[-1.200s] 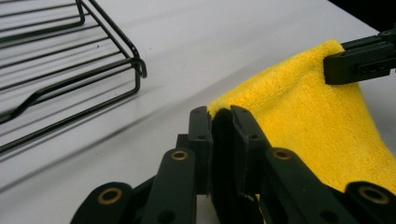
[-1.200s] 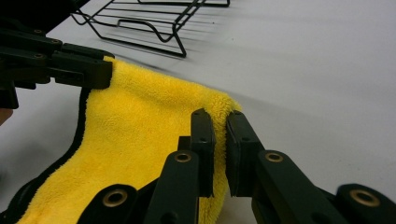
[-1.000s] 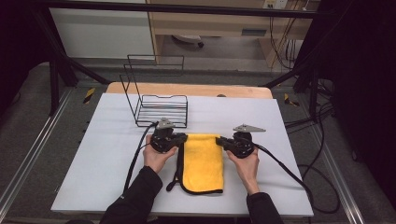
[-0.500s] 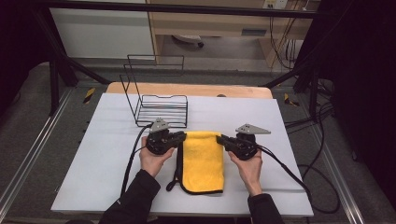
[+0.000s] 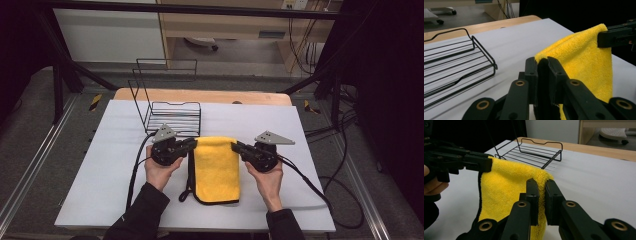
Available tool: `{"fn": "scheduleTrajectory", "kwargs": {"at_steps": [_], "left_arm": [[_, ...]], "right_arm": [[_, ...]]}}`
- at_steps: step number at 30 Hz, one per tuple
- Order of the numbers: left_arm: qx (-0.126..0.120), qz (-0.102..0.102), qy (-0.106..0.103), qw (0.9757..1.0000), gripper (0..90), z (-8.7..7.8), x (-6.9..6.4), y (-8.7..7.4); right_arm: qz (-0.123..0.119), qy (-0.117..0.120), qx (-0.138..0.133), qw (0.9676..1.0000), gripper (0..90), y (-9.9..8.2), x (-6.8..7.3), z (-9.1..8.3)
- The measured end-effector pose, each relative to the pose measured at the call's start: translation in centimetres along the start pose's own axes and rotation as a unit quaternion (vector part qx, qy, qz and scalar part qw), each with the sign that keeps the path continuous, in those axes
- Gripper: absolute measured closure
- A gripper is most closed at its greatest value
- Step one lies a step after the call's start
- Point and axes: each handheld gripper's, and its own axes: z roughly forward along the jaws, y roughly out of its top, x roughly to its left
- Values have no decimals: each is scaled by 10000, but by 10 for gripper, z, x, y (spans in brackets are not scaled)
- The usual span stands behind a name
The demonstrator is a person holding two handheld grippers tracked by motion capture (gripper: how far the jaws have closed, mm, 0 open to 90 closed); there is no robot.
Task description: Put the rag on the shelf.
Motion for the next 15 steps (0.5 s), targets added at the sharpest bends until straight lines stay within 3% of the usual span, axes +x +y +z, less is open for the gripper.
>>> {"fn": "scheduleTrajectory", "kwargs": {"at_steps": [15], "left_arm": [[-439,103,5,9990,792,-26,-8,17]], "right_arm": [[-318,-25,-337,9989,835,17,17,-13]]}}
